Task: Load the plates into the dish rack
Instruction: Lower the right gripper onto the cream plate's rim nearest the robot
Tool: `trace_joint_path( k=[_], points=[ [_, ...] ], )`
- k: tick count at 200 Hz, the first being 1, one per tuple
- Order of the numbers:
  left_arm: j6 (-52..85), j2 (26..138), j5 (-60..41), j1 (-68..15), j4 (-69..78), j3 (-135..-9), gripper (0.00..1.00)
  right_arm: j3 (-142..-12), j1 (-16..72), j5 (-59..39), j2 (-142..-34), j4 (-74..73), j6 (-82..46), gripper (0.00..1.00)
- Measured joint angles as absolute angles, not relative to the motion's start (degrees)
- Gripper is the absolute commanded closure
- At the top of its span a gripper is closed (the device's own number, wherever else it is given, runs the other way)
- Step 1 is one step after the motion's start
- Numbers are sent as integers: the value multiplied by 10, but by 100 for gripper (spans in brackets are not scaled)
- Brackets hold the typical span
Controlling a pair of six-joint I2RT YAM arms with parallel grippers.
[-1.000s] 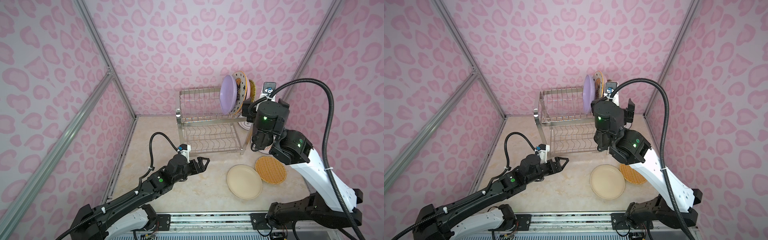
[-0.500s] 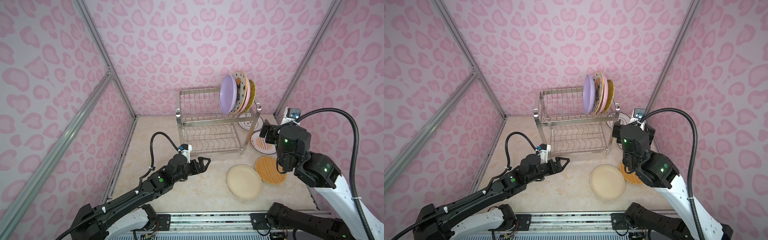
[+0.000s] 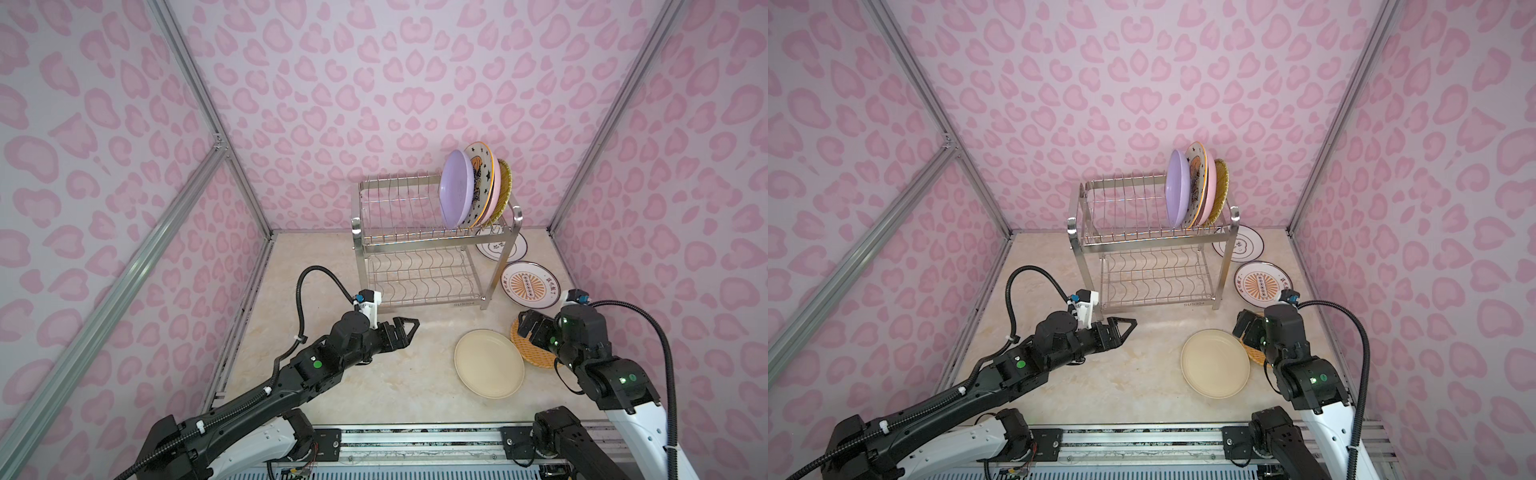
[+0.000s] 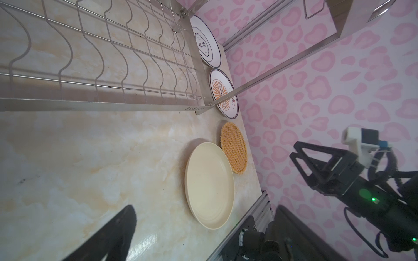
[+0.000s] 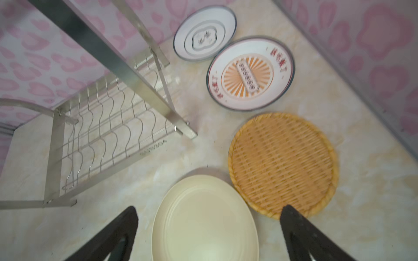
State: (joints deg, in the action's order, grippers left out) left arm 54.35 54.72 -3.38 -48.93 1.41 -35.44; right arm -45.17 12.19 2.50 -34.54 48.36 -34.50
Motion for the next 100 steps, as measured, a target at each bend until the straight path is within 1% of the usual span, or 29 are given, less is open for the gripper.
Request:
trace_joint_path(
  k=[16,33,51,68,72,75,97,100],
  points=[
    [542,546,-34,-489,14,-353,3,-411,100,-34,-316,502,-370,9],
    [539,544,-32,-490,14,-350,3,-384,89,-77,-298,523,-387,21],
    [539,543,-30,-490,13,-348,3,-358,83,-103,-291,550,-412,32],
    [538,540,-29,-490,14,-347,3,-330,81,-116,-296,567,-433,33],
    [538,538,-29,-490,14,-346,3,-322,81,-117,-297,572,-435,38],
    [538,538,-28,-490,14,-346,3,-317,81,-118,-298,575,-437,39],
    [537,528,-23,-490,14,-341,3,-283,81,-117,-305,593,-463,41],
    [537,526,-22,-490,14,-340,3,-279,81,-115,-306,596,-463,43]
  ],
)
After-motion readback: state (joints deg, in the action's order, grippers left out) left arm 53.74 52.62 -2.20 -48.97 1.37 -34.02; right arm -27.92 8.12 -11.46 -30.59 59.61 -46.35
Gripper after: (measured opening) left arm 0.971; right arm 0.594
